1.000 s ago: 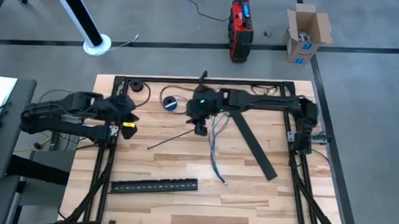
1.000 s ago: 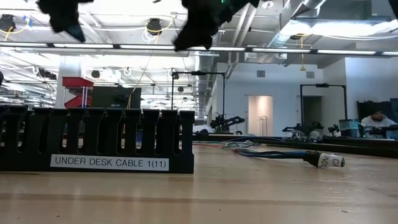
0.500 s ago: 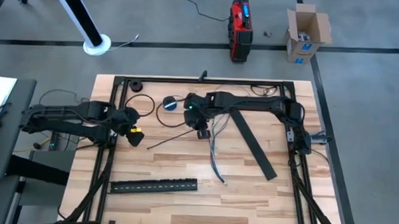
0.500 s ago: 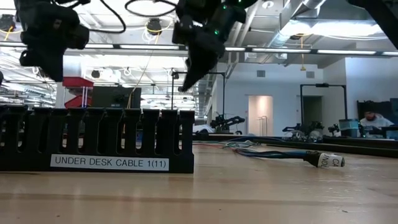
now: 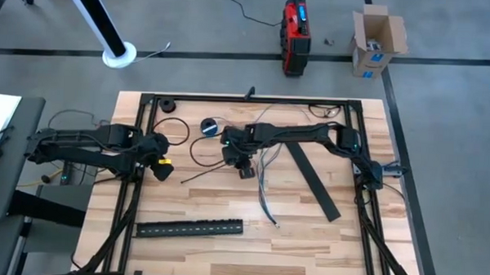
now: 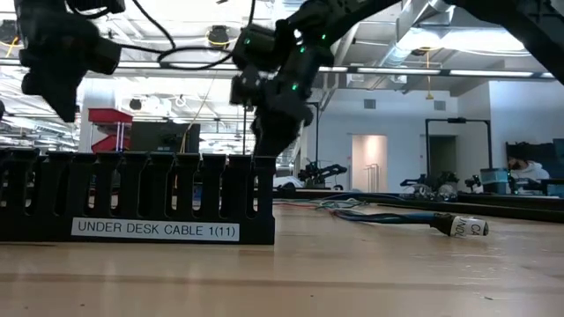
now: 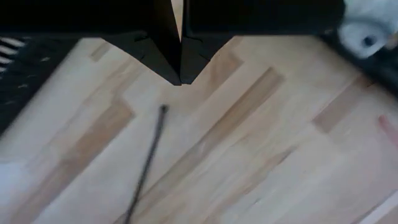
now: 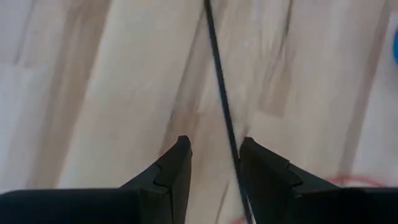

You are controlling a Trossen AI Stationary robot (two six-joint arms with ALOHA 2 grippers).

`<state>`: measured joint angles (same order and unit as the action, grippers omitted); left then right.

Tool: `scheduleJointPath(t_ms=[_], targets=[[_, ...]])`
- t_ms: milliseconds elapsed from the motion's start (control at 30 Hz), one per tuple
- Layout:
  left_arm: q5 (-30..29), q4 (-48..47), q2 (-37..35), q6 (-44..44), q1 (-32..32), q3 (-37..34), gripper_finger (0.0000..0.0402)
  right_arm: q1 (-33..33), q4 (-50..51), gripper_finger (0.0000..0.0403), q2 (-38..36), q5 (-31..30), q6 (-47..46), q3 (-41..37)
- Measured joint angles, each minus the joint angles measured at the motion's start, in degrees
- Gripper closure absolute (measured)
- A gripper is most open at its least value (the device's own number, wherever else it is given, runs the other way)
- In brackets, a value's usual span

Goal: Ziptie cables
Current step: Wrap the cable wires with the black zip tie

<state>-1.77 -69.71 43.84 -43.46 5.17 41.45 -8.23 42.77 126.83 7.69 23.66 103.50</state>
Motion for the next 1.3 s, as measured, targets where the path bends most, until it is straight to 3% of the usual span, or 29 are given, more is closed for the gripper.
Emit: scheduleJointPath(t_ms=[700, 800, 933, 1000, 1100, 1300], targets=[[-1.3, -6.0, 0.0, 0.0, 0.0, 0.0, 0.0402, 0.0, -10.7, 0.0288, 7.0, 0.0, -2.8, 0.2], [-1.7, -6.0, 0.0, 0.6, 0.0, 0.0, 0.0402, -0.1, -10.3, 0.0307, 8.6, -0.1, -5.1, 0.4], [-1.9, -6.0, 0.0, 0.8, 0.0, 0.0, 0.0402, -0.2, -8.6, 0.0366, 10.5, 0.4, -9.1, 0.5], [-2.0, -5.9, 0.0, 1.3, 0.0, 0.0, 0.0402, -0.1, -8.3, 0.0392, 10.6, 0.4, -11.4, 0.5], [-2.2, -5.9, 0.0, 2.5, 0.0, 0.0, 0.0402, -0.1, -8.8, 0.0399, 10.6, 0.2, -17.8, 0.4], [-3.8, -5.7, 0.0, 4.4, 0.0, 0.0, 0.0402, -2.0, -10.4, 0.0402, 9.4, 3.8, -41.2, 0.2]])
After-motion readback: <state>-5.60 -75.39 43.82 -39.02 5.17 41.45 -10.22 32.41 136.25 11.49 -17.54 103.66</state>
